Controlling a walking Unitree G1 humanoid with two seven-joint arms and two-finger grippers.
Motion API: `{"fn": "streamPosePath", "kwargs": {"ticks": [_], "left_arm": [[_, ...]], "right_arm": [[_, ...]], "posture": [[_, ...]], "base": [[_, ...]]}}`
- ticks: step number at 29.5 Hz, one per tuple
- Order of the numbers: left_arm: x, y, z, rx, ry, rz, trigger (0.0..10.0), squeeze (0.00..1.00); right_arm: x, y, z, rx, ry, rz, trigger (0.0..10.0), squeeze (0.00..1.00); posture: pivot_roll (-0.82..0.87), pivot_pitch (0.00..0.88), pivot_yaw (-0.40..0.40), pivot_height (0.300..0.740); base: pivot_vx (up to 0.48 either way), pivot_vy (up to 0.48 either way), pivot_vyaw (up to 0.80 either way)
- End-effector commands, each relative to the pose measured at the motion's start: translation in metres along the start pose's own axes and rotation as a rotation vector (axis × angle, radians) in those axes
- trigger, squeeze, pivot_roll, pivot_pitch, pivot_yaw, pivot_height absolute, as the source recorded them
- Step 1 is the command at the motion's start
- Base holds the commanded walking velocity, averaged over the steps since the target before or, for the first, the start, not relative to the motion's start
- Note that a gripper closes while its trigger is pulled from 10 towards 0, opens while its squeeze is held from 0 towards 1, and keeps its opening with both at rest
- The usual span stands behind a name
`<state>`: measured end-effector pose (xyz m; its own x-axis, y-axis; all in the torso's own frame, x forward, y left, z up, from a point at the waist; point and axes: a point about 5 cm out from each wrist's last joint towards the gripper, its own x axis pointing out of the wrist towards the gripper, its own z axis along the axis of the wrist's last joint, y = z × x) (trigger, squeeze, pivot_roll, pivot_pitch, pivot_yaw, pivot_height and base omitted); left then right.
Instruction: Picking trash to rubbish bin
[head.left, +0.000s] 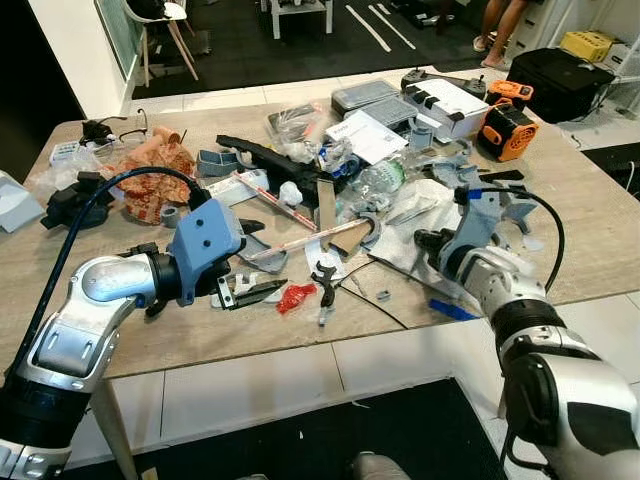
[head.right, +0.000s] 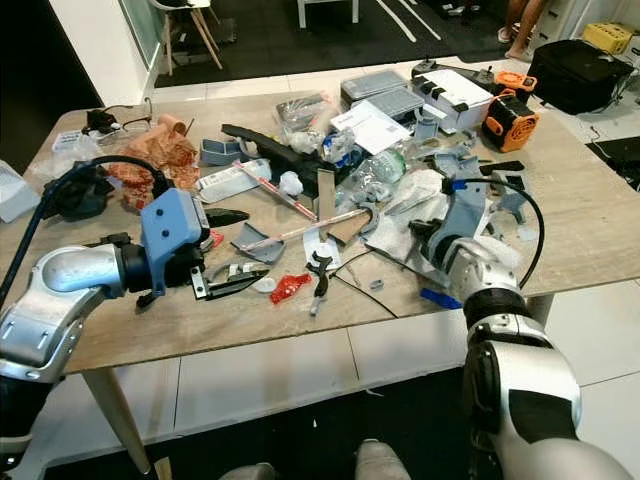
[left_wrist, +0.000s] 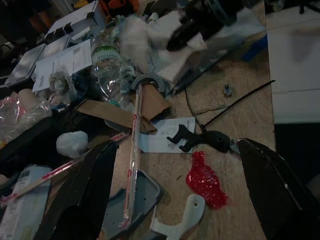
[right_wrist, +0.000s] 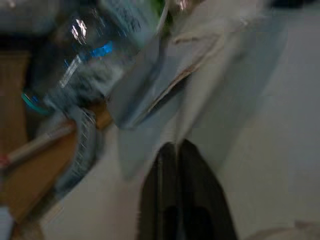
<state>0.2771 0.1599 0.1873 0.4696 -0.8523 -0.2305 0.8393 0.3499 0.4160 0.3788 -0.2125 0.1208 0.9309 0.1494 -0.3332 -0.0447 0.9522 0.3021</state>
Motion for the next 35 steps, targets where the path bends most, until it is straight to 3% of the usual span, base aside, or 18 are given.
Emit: {"fn": "streamPosePath", "kwargs": {"ticks": [1, 10, 16, 35], "left_arm": [[0.003, 0.001, 0.001, 0.019, 0.006, -0.001, 10.0, 0.00], [0.012, 0.003, 0.001, 0.014, -0.034, 0.035, 10.0, 0.00], [0.021, 0.006, 0.009, -0.016, -0.122, 0.083, 10.0, 0.00], [0.040, 0.002, 0.011, -0.052, -0.211, 0.159, 10.0, 0.00]], "right_arm": [[0.001, 0.004, 0.015, 0.014, -0.048, 0.030, 0.0, 0.00], [-0.001, 0.016, 0.053, 0.017, -0.176, 0.120, 0.0, 0.00], [-0.010, 0.023, 0.087, 0.004, -0.272, 0.198, 0.0, 0.00], [-0.041, 0.049, 0.130, 0.024, -0.456, 0.467, 0.0, 0.00]], "posture": [[-0.03, 0.000, 0.007, 0.740], [-0.05, 0.000, -0.008, 0.740], [-0.07, 0.000, -0.026, 0.740], [-0.10, 0.000, -0.053, 0.740]], "base": [[0.000, 0.000, 0.00], [0.000, 0.000, 0.00], [0.000, 0.000, 0.00], [0.000, 0.000, 0.00]]}}
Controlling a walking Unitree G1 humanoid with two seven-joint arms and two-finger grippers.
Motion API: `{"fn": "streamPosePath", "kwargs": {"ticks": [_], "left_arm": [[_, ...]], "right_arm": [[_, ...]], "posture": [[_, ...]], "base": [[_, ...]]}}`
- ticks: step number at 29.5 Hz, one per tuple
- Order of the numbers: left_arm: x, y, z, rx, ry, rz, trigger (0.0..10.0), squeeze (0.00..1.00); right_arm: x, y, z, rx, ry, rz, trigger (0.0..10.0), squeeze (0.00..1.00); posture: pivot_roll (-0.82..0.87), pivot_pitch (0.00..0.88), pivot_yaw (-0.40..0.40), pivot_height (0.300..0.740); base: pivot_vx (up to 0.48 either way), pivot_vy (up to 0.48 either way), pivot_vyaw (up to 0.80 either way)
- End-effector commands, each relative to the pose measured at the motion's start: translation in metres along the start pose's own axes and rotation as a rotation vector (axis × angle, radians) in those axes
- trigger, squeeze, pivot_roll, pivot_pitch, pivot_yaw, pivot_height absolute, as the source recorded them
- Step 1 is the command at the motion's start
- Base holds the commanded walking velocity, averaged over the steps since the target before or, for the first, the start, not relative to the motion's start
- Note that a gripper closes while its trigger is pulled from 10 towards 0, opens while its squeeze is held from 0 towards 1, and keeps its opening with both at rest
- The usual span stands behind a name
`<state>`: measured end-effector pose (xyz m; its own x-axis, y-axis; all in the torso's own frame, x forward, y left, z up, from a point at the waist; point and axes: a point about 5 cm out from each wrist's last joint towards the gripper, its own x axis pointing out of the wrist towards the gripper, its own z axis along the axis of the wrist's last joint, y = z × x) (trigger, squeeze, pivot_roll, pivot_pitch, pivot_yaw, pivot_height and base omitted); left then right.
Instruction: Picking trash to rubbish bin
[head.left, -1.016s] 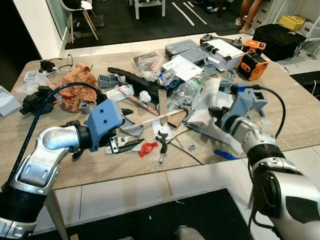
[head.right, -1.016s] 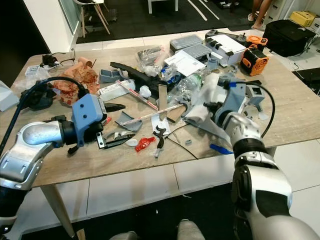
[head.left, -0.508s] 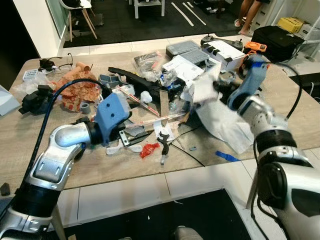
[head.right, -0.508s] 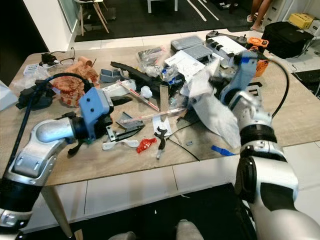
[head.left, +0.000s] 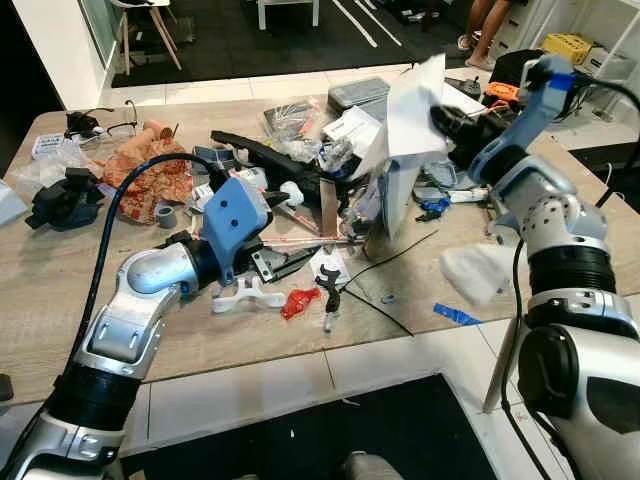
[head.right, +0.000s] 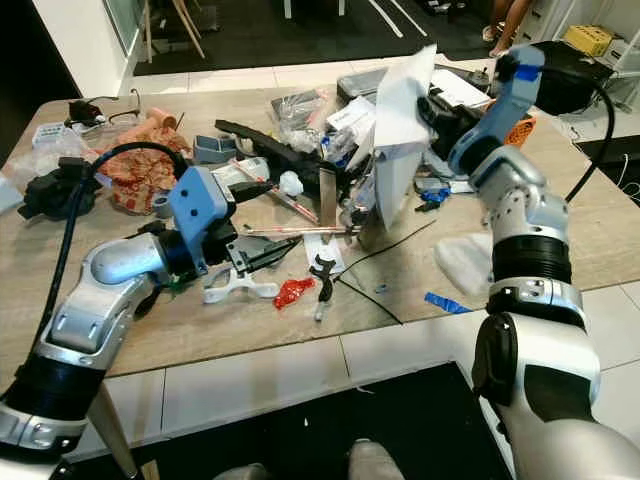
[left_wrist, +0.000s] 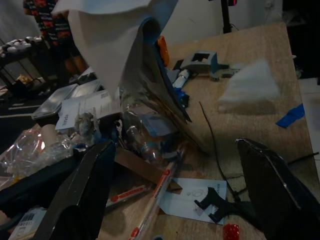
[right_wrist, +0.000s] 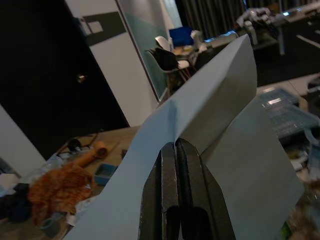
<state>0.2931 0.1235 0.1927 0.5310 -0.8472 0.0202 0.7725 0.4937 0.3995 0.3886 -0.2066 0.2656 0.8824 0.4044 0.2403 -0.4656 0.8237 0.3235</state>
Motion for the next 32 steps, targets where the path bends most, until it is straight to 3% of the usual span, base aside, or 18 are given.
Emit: {"fn": "streamPosePath", "kwargs": {"ticks": [1, 10, 13, 16, 19, 25, 32], "left_arm": [[0.002, -0.002, -0.003, -0.027, -0.015, 0.015, 10.0, 0.00], [0.004, -0.005, -0.004, -0.088, -0.062, 0.089, 10.0, 0.00], [0.005, -0.006, -0.004, -0.151, -0.101, 0.156, 10.0, 0.00], [0.004, -0.006, -0.003, -0.185, -0.128, 0.188, 10.0, 0.00], [0.003, -0.003, 0.003, -0.278, -0.205, 0.279, 10.0, 0.00], [0.001, -0.003, 0.004, -0.350, -0.247, 0.361, 10.0, 0.00], [-0.004, -0.003, -0.001, -0.346, -0.222, 0.399, 10.0, 0.00]], "right_arm": [[-0.004, 0.003, 0.002, 0.025, -0.007, 0.025, 0.0, 0.00], [-0.019, 0.016, 0.000, 0.022, 0.009, 0.069, 0.0, 0.00], [-0.036, 0.031, -0.013, 0.009, 0.049, 0.107, 0.0, 0.00], [-0.045, 0.040, -0.013, 0.033, 0.040, 0.130, 0.0, 0.00], [-0.059, 0.054, -0.004, 0.075, -0.024, 0.188, 0.0, 0.00], [-0.062, 0.062, -0.002, 0.083, -0.090, 0.226, 0.0, 0.00], [-0.060, 0.070, 0.004, 0.092, -0.131, 0.255, 0.0, 0.00]], "posture": [[-0.10, 0.000, -0.053, 0.740], [-0.10, 0.000, -0.055, 0.740], [-0.10, 0.000, -0.051, 0.740], [-0.10, 0.000, -0.045, 0.740], [-0.10, 0.000, -0.039, 0.740], [-0.08, 0.000, -0.048, 0.740], [-0.07, 0.000, -0.045, 0.740]], "base": [[0.000, 0.000, 0.00], [0.000, 0.000, 0.00], [0.000, 0.000, 0.00], [0.000, 0.000, 0.00], [0.000, 0.000, 0.00], [0.000, 0.000, 0.00], [0.000, 0.000, 0.00]]}}
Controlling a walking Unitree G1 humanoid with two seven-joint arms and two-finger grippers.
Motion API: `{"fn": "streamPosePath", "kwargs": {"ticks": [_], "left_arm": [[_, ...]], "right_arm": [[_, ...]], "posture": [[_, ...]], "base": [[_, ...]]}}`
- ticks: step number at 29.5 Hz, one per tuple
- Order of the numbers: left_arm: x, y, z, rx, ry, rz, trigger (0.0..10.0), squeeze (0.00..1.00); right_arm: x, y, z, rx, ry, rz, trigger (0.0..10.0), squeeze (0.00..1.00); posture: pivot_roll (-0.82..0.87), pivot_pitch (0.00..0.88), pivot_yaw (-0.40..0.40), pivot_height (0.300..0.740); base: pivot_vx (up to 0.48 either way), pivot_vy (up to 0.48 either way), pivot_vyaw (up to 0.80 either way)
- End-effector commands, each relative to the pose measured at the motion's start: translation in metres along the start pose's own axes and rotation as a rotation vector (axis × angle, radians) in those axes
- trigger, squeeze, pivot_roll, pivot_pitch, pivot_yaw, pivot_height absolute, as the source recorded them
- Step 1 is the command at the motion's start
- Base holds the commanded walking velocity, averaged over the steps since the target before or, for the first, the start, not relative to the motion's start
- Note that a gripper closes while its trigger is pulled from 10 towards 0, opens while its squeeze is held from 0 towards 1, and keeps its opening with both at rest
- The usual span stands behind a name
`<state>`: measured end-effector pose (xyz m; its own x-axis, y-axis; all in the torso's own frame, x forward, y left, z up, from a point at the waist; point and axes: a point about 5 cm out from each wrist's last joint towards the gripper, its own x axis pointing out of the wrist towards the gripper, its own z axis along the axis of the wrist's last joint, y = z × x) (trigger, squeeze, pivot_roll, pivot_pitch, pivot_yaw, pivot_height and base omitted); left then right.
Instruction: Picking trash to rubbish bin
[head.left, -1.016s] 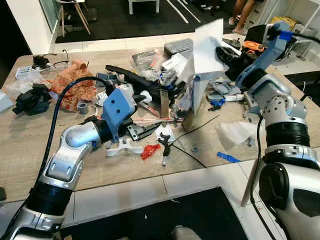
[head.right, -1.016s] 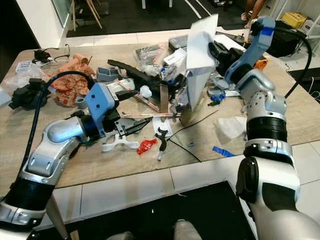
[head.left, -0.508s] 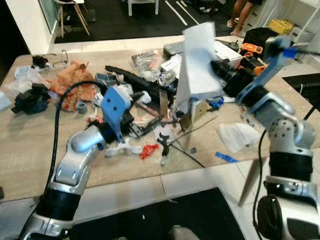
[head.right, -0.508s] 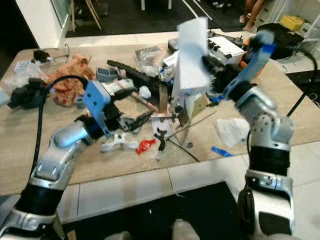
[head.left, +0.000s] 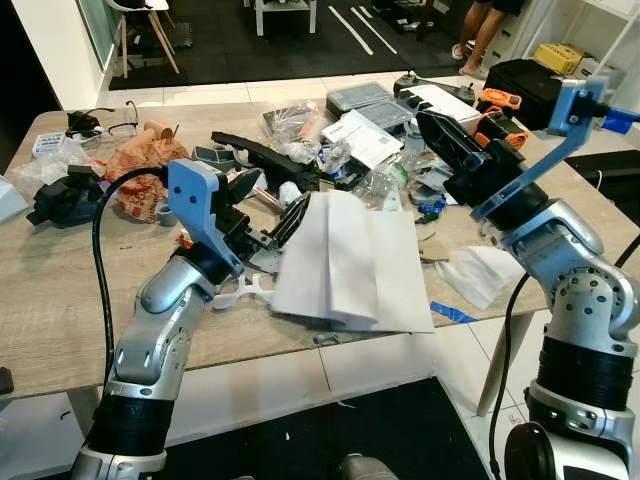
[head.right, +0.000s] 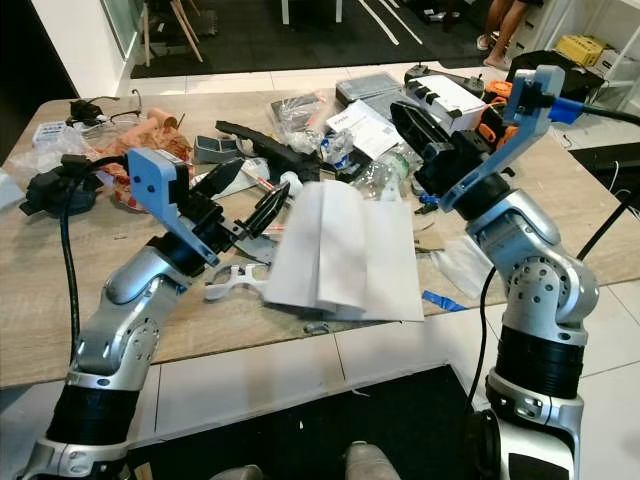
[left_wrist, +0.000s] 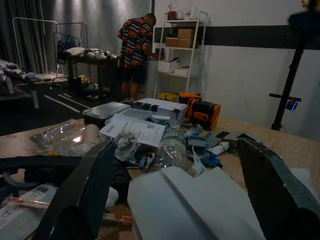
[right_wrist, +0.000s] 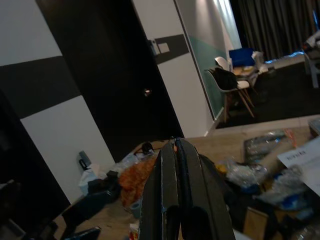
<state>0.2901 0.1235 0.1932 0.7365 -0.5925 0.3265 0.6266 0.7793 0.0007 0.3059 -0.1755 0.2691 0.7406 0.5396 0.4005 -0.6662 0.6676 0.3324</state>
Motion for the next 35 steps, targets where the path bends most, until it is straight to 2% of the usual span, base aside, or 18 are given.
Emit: {"fn": "streamPosePath", "kwargs": {"ticks": [1, 2, 3, 4, 5, 6, 8, 9, 10, 11, 12, 13, 18, 22, 23, 29, 35], "left_arm": [[-0.003, 0.002, -0.002, 0.007, 0.017, 0.015, 10.0, 0.00], [-0.003, 0.002, -0.002, 0.007, 0.017, 0.015, 10.0, 0.00], [-0.002, 0.002, -0.001, 0.008, 0.018, 0.013, 10.0, 0.00], [-0.001, 0.002, -0.001, 0.017, 0.023, 0.005, 10.0, 0.00], [0.000, 0.002, 0.000, 0.024, 0.026, 0.000, 10.0, 0.00], [0.000, 0.001, -0.001, 0.041, 0.042, -0.015, 10.0, 0.00], [0.000, 0.001, -0.002, 0.043, 0.046, -0.017, 10.0, 0.00], [-0.001, 0.000, -0.003, 0.058, 0.061, -0.032, 10.0, 0.00], [-0.002, -0.001, -0.004, 0.074, 0.079, -0.055, 10.0, 0.00], [-0.004, -0.002, -0.005, 0.087, 0.091, -0.073, 10.0, 0.00], [-0.004, -0.002, -0.005, 0.087, 0.091, -0.073, 10.0, 0.00], [-0.005, -0.003, -0.005, 0.096, 0.101, -0.084, 10.0, 0.00], [-0.006, -0.003, -0.005, 0.115, 0.118, -0.111, 10.0, 0.00], [-0.005, -0.005, -0.005, 0.136, 0.135, -0.141, 10.0, 0.00], [-0.005, -0.005, -0.005, 0.150, 0.146, -0.156, 10.0, 0.00], [-0.006, -0.007, -0.006, 0.164, 0.158, -0.175, 10.0, 0.00], [-0.005, -0.008, -0.006, 0.179, 0.164, -0.191, 10.0, 0.00]], "right_arm": [[0.002, 0.007, 0.005, -0.010, -0.024, 0.021, 0.3, 0.00], [0.002, 0.007, 0.005, -0.010, -0.024, 0.021, 0.3, 0.00], [0.000, 0.005, -0.001, -0.035, 0.021, 0.003, 6.4, 0.00], [-0.002, -0.001, -0.010, -0.058, 0.082, -0.047, 8.4, 0.00], [-0.004, -0.006, -0.017, -0.074, 0.124, -0.083, 8.4, 0.00], [-0.010, -0.025, -0.030, -0.146, 0.235, -0.218, 10.0, 0.00], [-0.012, -0.029, -0.033, -0.165, 0.258, -0.246, 10.0, 0.00], [-0.016, -0.039, -0.040, -0.195, 0.324, -0.311, 10.0, 0.00], [-0.021, -0.047, -0.046, -0.199, 0.378, -0.330, 10.0, 0.10], [-0.025, -0.052, -0.050, -0.204, 0.418, -0.341, 10.0, 0.76], [-0.025, -0.052, -0.050, -0.204, 0.418, -0.341, 10.0, 0.76], [-0.028, -0.054, -0.052, -0.206, 0.441, -0.340, 10.0, 1.00], [-0.029, -0.052, -0.063, -0.135, 0.502, -0.228, 10.0, 1.00], [-0.033, -0.058, -0.077, -0.107, 0.577, -0.227, 10.0, 1.00], [-0.035, -0.062, -0.088, -0.072, 0.626, -0.232, 10.0, 1.00], [-0.039, -0.065, -0.098, 0.011, 0.625, -0.173, 10.0, 1.00], [-0.039, -0.069, -0.105, 0.015, 0.619, -0.137, 10.0, 1.00]], "posture": [[-0.07, 0.000, -0.041, 0.740], [-0.07, 0.000, -0.041, 0.740], [-0.07, 0.000, -0.039, 0.740], [-0.07, 0.000, -0.038, 0.740], [-0.07, 0.000, -0.038, 0.740], [-0.07, 0.000, -0.036, 0.740], [-0.07, 0.000, -0.036, 0.740], [-0.07, 0.000, -0.036, 0.740], [-0.07, 0.000, -0.036, 0.740], [-0.06, 0.000, -0.035, 0.740], [-0.06, 0.000, -0.035, 0.740], [-0.06, 0.000, -0.035, 0.740], [-0.06, 0.000, -0.026, 0.740], [-0.05, 0.000, -0.019, 0.740], [-0.05, 0.000, -0.015, 0.740], [-0.05, 0.000, -0.012, 0.740], [-0.05, 0.000, -0.013, 0.740]], "base": [[0.000, 0.000, 0.00], [0.000, 0.000, 0.00], [0.000, 0.000, 0.00], [0.000, 0.000, 0.00], [0.000, 0.000, 0.00], [0.000, 0.000, 0.00], [0.000, 0.000, 0.00], [0.000, 0.000, 0.00], [0.000, 0.000, 0.00], [0.000, 0.000, 0.00], [0.000, 0.000, 0.00], [0.000, 0.000, 0.00], [0.000, 0.000, 0.00], [0.000, 0.000, 0.00], [0.000, 0.000, 0.00], [0.000, 0.000, 0.00], [0.000, 0.000, 0.00]]}}
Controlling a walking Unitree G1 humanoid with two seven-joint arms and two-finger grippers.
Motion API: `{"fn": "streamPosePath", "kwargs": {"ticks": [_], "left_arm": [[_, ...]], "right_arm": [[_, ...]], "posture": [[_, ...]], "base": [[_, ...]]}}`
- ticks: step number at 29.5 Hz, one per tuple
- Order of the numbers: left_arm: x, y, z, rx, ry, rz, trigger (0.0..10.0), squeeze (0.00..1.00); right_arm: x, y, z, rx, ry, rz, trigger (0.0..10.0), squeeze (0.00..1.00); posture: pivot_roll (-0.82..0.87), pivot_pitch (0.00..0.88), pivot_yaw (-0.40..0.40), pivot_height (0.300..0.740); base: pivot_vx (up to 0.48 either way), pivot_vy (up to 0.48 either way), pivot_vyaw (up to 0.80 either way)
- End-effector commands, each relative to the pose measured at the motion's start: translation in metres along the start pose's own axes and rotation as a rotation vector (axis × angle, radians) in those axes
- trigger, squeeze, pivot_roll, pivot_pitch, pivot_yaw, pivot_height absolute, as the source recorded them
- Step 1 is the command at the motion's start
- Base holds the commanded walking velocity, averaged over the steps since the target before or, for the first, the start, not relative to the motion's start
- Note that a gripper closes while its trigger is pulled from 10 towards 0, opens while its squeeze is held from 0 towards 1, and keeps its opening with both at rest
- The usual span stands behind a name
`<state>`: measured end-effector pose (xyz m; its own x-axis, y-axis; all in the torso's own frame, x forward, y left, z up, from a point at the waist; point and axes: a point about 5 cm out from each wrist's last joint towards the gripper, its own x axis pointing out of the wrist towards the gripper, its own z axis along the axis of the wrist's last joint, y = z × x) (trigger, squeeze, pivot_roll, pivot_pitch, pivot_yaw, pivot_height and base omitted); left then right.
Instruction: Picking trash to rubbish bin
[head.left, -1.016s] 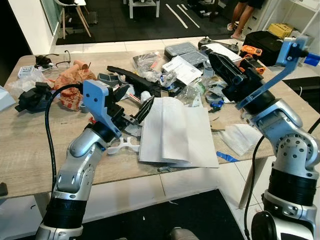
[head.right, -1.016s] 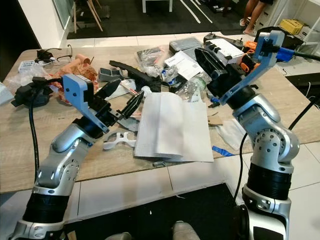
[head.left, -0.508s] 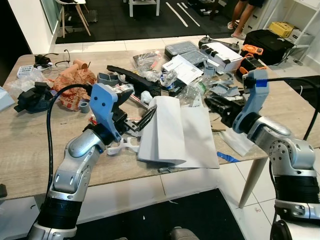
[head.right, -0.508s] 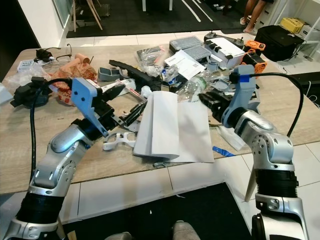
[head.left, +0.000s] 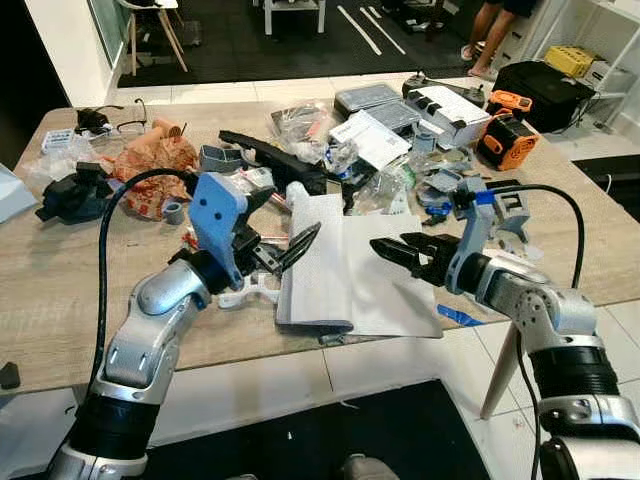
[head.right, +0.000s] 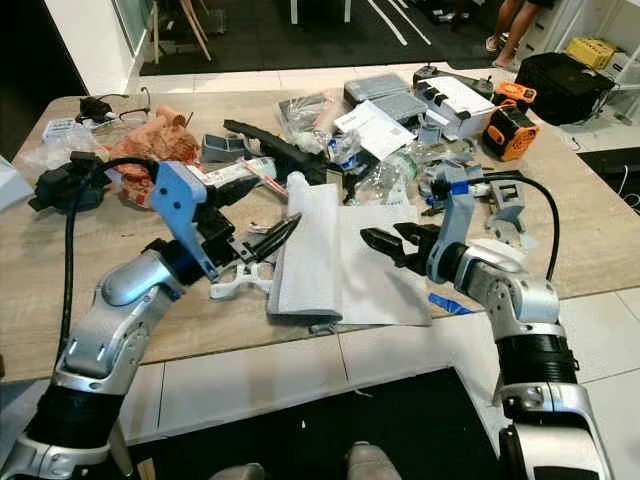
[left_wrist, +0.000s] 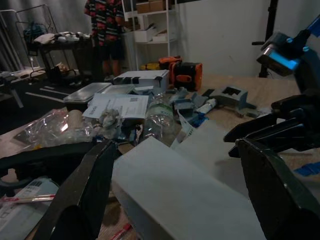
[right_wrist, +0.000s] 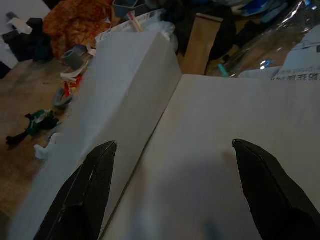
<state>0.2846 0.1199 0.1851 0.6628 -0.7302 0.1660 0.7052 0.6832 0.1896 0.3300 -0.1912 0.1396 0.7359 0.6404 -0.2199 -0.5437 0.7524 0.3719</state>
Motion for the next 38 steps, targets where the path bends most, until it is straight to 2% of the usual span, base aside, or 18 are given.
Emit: {"fn": "streamPosePath", "kwargs": {"ticks": [1, 9, 10, 11, 13, 16, 24, 31, 38], "left_arm": [[-0.001, -0.002, 0.001, 0.028, 0.014, -0.024, 10.0, 0.00], [-0.001, -0.002, 0.002, 0.037, 0.014, -0.029, 10.0, 0.00], [-0.001, -0.003, 0.002, 0.037, 0.014, -0.031, 10.0, 0.00], [-0.001, -0.003, 0.003, 0.037, 0.012, -0.034, 10.0, 0.00], [0.000, -0.004, 0.003, 0.037, 0.011, -0.036, 10.0, 0.00], [0.001, -0.005, 0.002, 0.039, 0.012, -0.042, 10.0, 0.00], [0.001, -0.007, 0.002, 0.039, 0.012, -0.048, 10.0, 0.00], [0.004, -0.011, 0.001, 0.038, 0.010, -0.065, 10.0, 0.00], [0.001, -0.011, 0.000, 0.036, 0.014, -0.062, 10.0, 0.00]], "right_arm": [[0.004, 0.001, 0.001, -0.016, -0.004, 0.023, 10.0, 1.00], [0.014, -0.002, 0.011, -0.009, -0.045, 0.014, 10.0, 1.00], [0.016, -0.003, 0.012, -0.006, -0.044, 0.001, 10.0, 0.85], [0.019, -0.005, 0.013, -0.007, -0.039, -0.010, 10.0, 0.00], [0.021, -0.005, 0.014, -0.007, -0.035, -0.016, 10.0, 0.00], [0.027, -0.014, 0.016, -0.021, -0.005, -0.101, 10.0, 0.00], [0.026, -0.019, 0.019, -0.023, 0.023, -0.141, 10.0, 0.00], [0.026, -0.029, 0.000, -0.002, 0.158, -0.232, 10.0, 0.00], [0.023, -0.034, 0.002, 0.014, 0.172, -0.283, 10.0, 0.00]], "posture": [[-0.05, 0.000, -0.013, 0.740], [-0.04, 0.000, -0.012, 0.740], [-0.04, 0.000, -0.012, 0.740], [-0.04, 0.000, -0.014, 0.740], [-0.04, 0.000, -0.014, 0.740], [-0.03, 0.000, -0.019, 0.740], [-0.04, 0.000, -0.021, 0.740], [-0.04, 0.000, -0.021, 0.740], [-0.04, 0.000, -0.022, 0.740]], "base": [[0.000, 0.000, 0.00], [0.000, 0.000, 0.00], [0.000, 0.000, 0.00], [0.000, 0.000, 0.00], [0.000, 0.000, 0.00], [0.000, 0.000, 0.00], [0.000, 0.000, 0.00], [0.000, 0.000, 0.00], [0.000, 0.000, 0.00]]}}
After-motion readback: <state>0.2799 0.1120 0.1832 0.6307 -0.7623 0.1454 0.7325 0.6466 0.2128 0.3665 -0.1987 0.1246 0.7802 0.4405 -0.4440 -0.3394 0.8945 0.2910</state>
